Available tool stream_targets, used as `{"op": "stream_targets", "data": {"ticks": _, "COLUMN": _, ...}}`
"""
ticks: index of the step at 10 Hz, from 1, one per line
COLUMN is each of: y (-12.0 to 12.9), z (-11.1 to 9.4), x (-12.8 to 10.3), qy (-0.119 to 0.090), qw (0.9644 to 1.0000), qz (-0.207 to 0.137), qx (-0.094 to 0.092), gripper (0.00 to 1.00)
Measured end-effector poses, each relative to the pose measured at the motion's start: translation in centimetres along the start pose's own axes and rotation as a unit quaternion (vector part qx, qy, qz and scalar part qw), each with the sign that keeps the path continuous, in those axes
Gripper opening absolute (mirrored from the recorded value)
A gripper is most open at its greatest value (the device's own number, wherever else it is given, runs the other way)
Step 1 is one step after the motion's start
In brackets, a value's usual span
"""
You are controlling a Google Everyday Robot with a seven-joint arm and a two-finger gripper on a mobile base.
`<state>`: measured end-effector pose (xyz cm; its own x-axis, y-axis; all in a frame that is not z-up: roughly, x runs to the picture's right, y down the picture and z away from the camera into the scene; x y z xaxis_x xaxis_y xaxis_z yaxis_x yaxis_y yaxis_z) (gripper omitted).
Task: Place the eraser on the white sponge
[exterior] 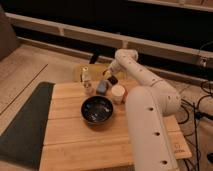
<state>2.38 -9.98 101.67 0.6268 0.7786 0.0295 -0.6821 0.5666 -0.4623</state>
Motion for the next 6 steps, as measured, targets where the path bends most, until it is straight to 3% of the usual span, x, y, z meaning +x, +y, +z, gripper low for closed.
{"op": "stream_targets", "data": {"ticks": 4, "y": 3.5, "z": 1.6, "x": -1.4, "qy": -0.015, "qw": 0.9991, "qz": -0.001, "qx": -0.039, "gripper": 0.0}}
{"op": "stream_targets", "data": {"ticks": 6, "y": 5.0, "z": 2.2, "x": -1.2, "qy": -0.013, "qw": 0.9983, "qz": -0.001, "qx": -0.058, "gripper": 0.03}}
